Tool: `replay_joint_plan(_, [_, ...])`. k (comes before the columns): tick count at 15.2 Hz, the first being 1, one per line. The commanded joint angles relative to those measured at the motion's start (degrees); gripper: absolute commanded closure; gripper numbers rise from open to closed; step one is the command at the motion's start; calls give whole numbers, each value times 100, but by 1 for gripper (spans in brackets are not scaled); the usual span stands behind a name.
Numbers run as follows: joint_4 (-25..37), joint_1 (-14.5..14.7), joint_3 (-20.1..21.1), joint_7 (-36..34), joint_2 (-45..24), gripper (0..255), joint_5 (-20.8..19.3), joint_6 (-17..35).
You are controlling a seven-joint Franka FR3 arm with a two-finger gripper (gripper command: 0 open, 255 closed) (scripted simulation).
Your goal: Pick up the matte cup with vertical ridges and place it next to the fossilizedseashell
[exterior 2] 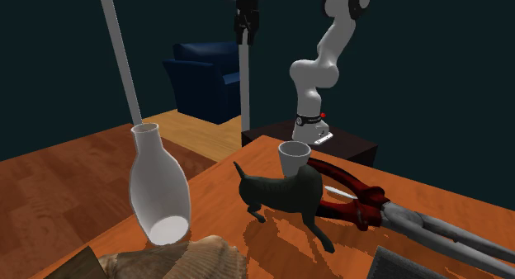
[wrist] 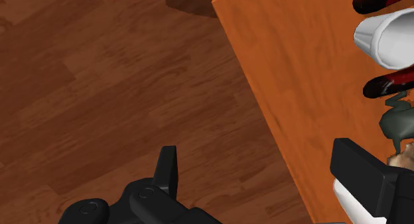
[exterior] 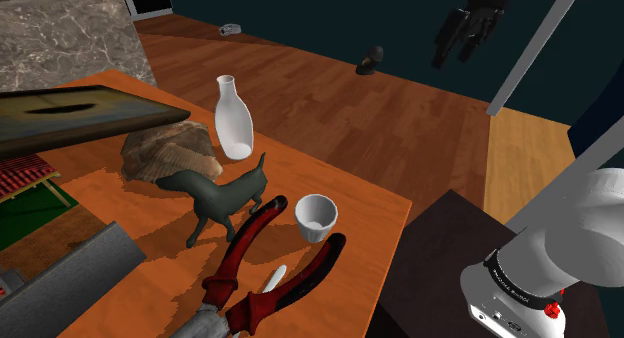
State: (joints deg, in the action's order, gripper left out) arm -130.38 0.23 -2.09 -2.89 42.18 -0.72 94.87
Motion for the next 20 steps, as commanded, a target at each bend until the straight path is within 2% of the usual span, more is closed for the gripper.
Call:
replay_joint_plan(1, [0, 0, 0, 0, 0, 0, 0, 0])
replay_joint_plan(11, [-1752, 391, 604, -767, 349, 0, 816, 1619])
replay_joint_plan(20, [-2744, 981, 1336, -1404, -164, 0, 1737, 3440])
